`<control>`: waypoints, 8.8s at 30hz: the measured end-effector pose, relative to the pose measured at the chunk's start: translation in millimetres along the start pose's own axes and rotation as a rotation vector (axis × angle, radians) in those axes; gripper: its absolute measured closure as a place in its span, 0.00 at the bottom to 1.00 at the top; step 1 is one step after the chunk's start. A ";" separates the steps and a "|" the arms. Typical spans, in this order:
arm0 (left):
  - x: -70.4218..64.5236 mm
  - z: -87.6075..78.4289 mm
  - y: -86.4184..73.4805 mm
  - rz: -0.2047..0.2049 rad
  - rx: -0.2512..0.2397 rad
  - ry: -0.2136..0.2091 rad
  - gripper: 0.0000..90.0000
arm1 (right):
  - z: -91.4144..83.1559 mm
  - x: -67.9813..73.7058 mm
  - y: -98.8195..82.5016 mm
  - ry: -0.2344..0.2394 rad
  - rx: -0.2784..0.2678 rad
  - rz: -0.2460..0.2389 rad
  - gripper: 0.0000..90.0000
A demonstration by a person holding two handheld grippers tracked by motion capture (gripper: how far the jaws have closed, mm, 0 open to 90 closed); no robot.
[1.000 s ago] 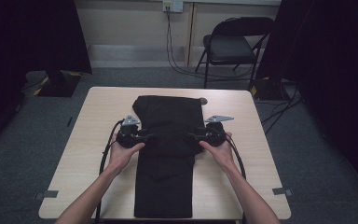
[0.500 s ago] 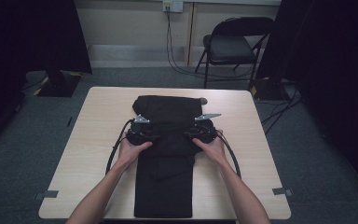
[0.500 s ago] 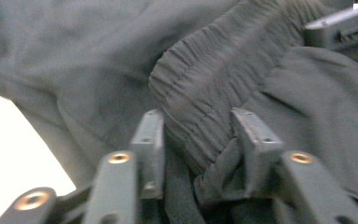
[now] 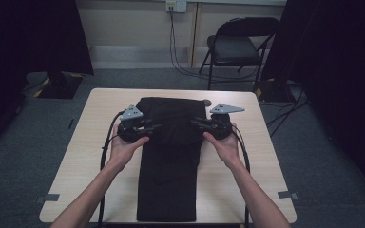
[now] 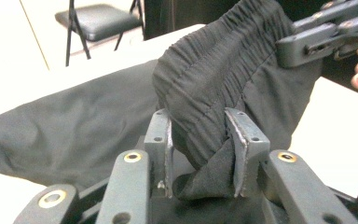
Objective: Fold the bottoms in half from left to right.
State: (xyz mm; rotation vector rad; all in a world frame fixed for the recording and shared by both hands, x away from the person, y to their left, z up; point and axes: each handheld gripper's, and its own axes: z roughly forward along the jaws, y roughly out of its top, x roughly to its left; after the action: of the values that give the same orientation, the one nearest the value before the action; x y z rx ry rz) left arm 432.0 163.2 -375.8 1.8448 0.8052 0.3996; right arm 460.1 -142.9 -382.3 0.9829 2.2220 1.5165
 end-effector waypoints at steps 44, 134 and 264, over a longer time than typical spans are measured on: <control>8.6 7.7 -116.7 -0.075 0.296 0.009 0.48 | -2.5 6.4 -116.0 -0.104 0.303 0.019 0.52; -1.4 35.4 -112.0 0.070 0.382 0.017 0.53 | 49.7 13.7 -105.7 -0.014 0.350 -0.128 0.45; -33.4 20.3 -94.3 0.054 0.310 -0.179 0.61 | 7.2 40.2 -103.2 0.046 0.291 -0.118 0.66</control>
State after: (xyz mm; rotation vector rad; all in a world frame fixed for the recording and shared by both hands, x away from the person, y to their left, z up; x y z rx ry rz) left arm 387.8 148.7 -466.6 2.1595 0.7250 0.1443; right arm 395.9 -133.6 -472.3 0.8816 2.5348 1.2004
